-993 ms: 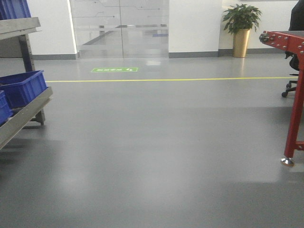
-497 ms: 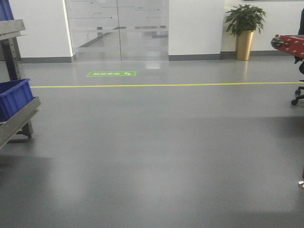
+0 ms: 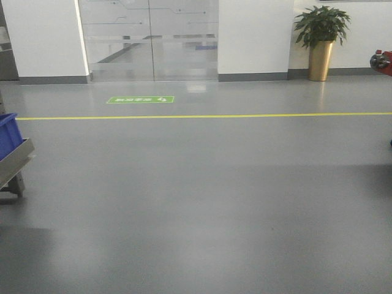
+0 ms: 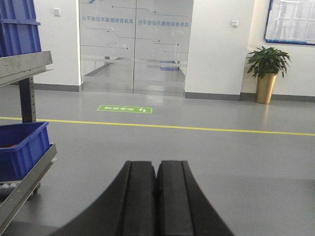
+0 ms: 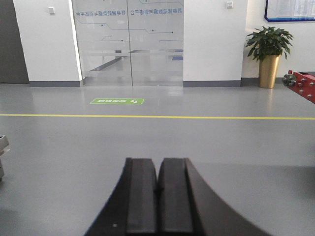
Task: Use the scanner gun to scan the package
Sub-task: 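Turn the base toward the red table and stop at its edge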
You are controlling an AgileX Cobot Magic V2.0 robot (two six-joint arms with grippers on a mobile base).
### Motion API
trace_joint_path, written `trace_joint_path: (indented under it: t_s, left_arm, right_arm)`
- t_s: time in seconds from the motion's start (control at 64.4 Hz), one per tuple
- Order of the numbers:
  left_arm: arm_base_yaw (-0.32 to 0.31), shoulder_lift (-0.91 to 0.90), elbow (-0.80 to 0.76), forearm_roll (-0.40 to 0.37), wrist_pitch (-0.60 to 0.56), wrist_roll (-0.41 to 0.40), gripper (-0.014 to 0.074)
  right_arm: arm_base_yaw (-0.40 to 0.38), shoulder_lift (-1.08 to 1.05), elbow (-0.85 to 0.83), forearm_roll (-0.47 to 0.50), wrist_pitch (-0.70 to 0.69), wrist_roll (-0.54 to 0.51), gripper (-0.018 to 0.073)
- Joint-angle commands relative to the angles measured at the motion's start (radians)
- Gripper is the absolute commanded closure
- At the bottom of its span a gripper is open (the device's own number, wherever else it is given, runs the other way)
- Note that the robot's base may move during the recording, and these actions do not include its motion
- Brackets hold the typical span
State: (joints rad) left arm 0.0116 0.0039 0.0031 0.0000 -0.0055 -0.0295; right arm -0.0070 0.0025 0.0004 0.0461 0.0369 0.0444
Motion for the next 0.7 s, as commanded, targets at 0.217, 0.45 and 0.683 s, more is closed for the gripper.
trace_joint_path:
  t_s: [0.217,0.45,0.683]
  left_arm:
    - [0.005,-0.004,-0.003,0.006,-0.020,-0.002,0.0708]
    - [0.005,-0.004,-0.003,0.006,-0.020,-0.002,0.0708]
    - [0.005,-0.004,-0.003,0.006,-0.020,-0.002,0.0708]
  right_arm:
    - [0.002,-0.003,0.000,-0.008,-0.014,-0.001,0.0728]
    - [0.002,-0.003,0.000,-0.008,-0.014,-0.001,0.0728]
    - [0.002,-0.003,0.000,-0.008,-0.014,-0.001,0.0728]
